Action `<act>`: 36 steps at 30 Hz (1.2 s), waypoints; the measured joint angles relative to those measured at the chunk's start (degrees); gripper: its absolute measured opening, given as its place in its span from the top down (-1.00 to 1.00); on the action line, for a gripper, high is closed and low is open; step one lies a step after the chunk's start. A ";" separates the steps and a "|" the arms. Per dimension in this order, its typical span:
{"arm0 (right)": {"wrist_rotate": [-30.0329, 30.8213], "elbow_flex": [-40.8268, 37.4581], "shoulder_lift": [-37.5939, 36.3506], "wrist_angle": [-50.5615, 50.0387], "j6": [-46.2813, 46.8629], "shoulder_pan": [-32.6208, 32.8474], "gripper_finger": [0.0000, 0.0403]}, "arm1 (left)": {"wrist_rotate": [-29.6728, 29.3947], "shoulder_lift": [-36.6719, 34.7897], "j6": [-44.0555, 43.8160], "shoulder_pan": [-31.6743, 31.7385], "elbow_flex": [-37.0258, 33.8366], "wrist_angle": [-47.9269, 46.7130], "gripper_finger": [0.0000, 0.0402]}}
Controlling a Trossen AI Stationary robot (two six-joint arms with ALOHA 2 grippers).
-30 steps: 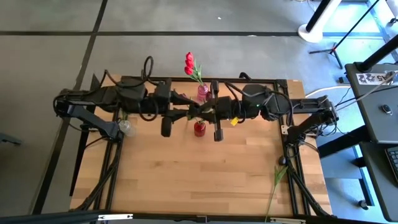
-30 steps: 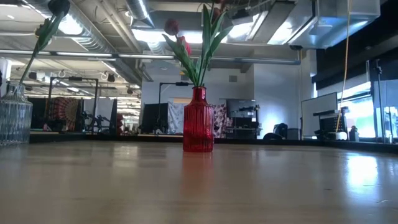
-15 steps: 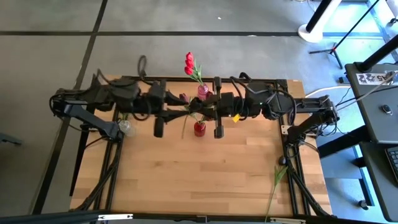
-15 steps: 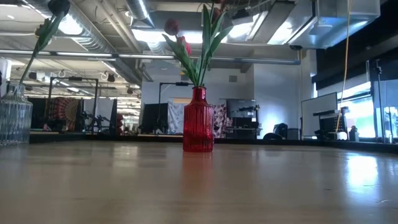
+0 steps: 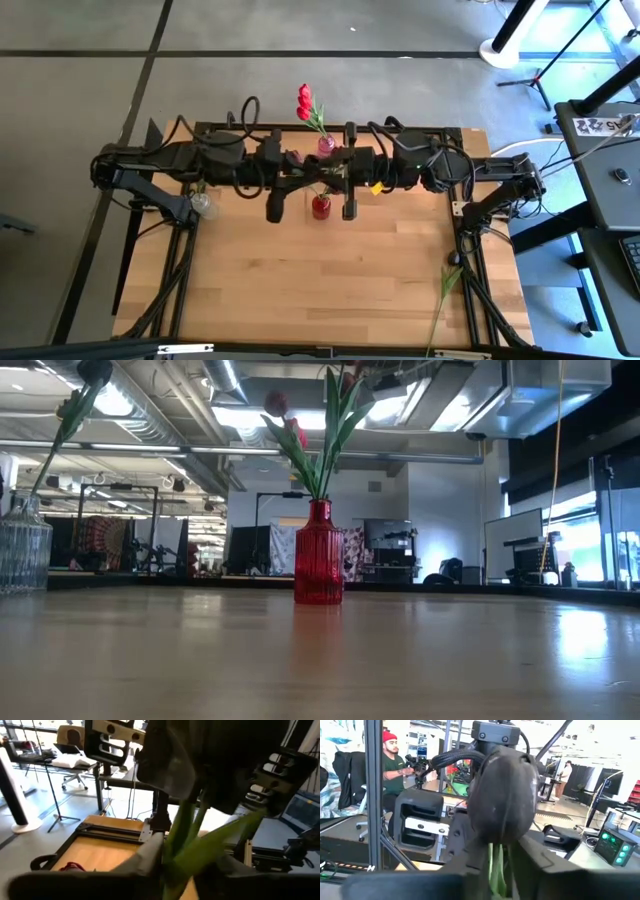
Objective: Sort flowers into vase by color
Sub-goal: Put the left black flower into the transparent vase
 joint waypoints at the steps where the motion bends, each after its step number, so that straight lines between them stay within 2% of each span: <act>1: 0.01 0.00 0.00 0.02 0.04 0.00 0.61 | -0.08 0.00 -0.10 0.00 0.00 0.00 0.69; 3: 0.66 0.00 0.00 0.04 0.10 0.00 0.48 | -1.57 -0.12 -0.04 -0.35 0.00 -0.29 0.90; 4: 1.14 0.00 0.00 0.17 0.14 0.00 0.41 | -2.07 -0.24 0.05 -0.57 0.00 -0.54 0.94; 10: 1.41 3.55 0.06 1.52 0.16 0.33 0.02 | -1.13 -4.76 1.08 -0.78 0.00 -6.22 0.98; 16: 1.26 8.58 -0.07 -4.90 -0.27 1.61 -0.21 | -0.99 -15.63 4.14 -3.12 0.06 -15.70 0.99; 24: 9.05 9.05 0.18 -10.96 1.69 2.35 -0.20 | -1.39 -29.76 4.45 -8.84 0.07 -31.69 0.99; 33: 9.86 9.03 1.00 -10.37 1.28 2.69 -0.18 | -7.48 -42.12 8.56 -9.16 0.07 -44.93 1.00; 36: 9.92 9.03 1.30 -10.21 4.29 2.69 -0.18 | -10.98 -44.85 8.79 -9.14 0.00 -49.82 1.00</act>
